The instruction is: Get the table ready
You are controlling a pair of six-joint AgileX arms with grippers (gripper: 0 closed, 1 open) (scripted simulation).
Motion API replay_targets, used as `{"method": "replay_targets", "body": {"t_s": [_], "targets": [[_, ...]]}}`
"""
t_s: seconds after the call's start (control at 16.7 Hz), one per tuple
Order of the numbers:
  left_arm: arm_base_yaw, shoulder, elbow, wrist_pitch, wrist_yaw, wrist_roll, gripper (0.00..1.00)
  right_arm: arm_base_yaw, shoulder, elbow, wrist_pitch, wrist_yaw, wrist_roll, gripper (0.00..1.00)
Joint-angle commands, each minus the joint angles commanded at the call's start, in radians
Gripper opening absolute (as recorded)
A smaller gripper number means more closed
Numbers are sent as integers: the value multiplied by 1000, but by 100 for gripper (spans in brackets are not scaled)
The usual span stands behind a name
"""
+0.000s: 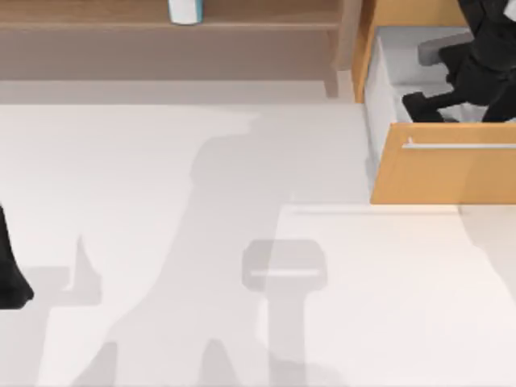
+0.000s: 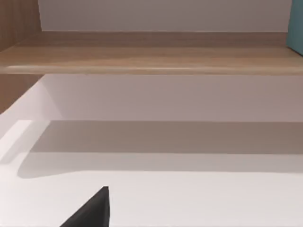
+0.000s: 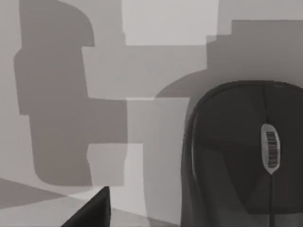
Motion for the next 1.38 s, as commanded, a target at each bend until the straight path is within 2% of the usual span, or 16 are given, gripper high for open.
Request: {"method": "replay_targets", "body": {"t_s": [0.72, 1.38], "targets": [[0, 0, 0, 0, 0, 0, 100, 0, 0, 0, 0, 0, 0, 2], [0, 0, 0, 0, 0, 0, 100, 0, -11, 6, 1, 0, -3, 0]]}}
